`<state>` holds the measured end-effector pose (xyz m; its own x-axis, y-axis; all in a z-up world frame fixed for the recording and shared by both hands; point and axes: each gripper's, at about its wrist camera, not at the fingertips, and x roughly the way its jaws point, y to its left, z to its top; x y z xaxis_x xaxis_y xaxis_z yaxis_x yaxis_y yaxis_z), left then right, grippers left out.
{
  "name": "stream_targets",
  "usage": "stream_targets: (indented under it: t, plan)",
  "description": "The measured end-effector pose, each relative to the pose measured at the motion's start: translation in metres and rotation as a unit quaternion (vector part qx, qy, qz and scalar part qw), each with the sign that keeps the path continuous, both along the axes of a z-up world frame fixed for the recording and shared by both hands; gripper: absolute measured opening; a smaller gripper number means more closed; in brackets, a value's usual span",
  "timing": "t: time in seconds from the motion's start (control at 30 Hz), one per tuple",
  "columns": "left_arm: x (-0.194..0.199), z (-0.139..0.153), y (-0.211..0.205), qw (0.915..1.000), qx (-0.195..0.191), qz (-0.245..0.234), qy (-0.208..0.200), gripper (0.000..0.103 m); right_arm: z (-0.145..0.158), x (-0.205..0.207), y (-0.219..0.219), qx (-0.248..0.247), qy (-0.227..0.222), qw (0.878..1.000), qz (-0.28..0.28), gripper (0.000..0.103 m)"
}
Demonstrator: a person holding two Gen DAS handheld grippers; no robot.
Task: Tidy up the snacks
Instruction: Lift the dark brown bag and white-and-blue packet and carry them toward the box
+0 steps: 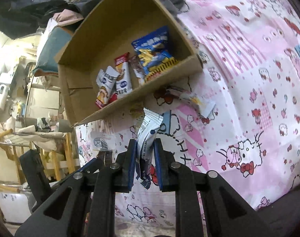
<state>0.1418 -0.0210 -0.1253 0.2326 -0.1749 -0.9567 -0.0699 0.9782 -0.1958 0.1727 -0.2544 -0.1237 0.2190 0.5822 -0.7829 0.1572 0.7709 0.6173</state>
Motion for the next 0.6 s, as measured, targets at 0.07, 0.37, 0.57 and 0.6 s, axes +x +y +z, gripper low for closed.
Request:
stream_targets:
  t: [0.07,0.37,0.57,0.6]
  plan:
    - [0.005,-0.013,-0.008,0.9997,-0.001,-0.010,0.023,0.027,0.003,-0.002,-0.001,0.001,0.000,1.000,-0.001,0.019]
    - [0.006,-0.021,-0.014,0.9983,0.044,-0.029,0.025,0.009,0.005,-0.002,0.003,-0.002,-0.012,1.000,0.002,0.019]
    - [-0.002,0.000,0.016,0.9981,0.057,-0.003,0.021,0.007,0.010,-0.002,-0.002,0.008,-0.020,1.000,-0.007,0.019]
    - [-0.002,0.005,0.021,0.9981,0.058,0.004,0.019,0.007,0.011,-0.002,-0.002,0.009,-0.021,1.000,-0.007,0.019]
